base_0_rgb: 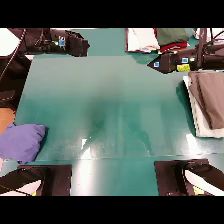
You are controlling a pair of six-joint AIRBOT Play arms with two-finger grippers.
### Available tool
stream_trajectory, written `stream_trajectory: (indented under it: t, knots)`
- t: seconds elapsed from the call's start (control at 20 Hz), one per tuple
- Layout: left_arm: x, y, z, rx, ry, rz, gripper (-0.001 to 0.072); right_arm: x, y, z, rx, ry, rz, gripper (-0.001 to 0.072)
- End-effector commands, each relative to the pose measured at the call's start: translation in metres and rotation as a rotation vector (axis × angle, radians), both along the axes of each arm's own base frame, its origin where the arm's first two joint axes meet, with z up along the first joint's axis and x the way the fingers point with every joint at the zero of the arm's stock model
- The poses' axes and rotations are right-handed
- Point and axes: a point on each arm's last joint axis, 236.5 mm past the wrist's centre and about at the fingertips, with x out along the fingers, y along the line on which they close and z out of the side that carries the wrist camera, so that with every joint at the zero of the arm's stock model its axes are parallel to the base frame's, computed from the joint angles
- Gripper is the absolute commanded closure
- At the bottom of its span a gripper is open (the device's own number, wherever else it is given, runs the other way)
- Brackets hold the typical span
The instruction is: Fold the shirts.
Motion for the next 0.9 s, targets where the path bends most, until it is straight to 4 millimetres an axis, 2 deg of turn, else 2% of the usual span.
stream_trajectory:
  t: [0.0, 0.1, 0.2, 0.3, 0.4, 0.45, 0.5, 0.55, 0.7, 0.85]
  knots:
    - [0.001, 0.023, 0.008, 0.016, -0.011, 0.040, 0.0681, -0.003, 0.000, -0.001, -0.004, 0.007, 0.008, 0.0696]
    - [-0.009, 0.081, -0.009, 0.100, 0.093, 0.139, 0.0681, -0.003, 0.000, -0.001, -0.004, 0.007, 0.008, 0.0696]
    - [-0.031, 0.147, -0.037, 0.177, 0.208, 0.260, 0.0681, -0.004, 0.001, -0.002, -0.006, 0.012, 0.012, 0.0696]
    - [-0.064, 0.211, -0.075, 0.261, 0.310, 0.396, 0.0681, -0.004, 0.001, -0.002, -0.007, 0.014, 0.013, 0.0696]
    - [-0.105, 0.268, -0.122, 0.371, 0.425, 0.532, 0.0679, -0.004, 0.001, -0.002, -0.006, 0.013, 0.013, 0.0696]
    - [-0.127, 0.294, -0.149, 0.434, 0.494, 0.592, 0.0562, -0.004, 0.001, -0.002, -0.007, 0.012, 0.012, 0.0696]
    - [-0.144, 0.311, -0.174, 0.476, 0.556, 0.634, 0.0191, -0.004, 0.001, -0.002, -0.006, 0.012, 0.011, 0.0696]
    - [-0.158, 0.324, -0.201, 0.498, 0.625, 0.663, -0.0013, -0.003, 0.001, -0.002, -0.006, 0.011, 0.011, 0.0696]
    - [-0.177, 0.335, -0.269, 0.508, 0.734, 0.680, -0.0005, -0.004, 0.001, -0.002, -0.006, 0.012, 0.012, 0.0696]
    - [-0.184, 0.334, -0.312, 0.508, 0.747, 0.670, -0.0004, -0.004, 0.001, -0.002, -0.006, 0.012, 0.012, 0.0696]
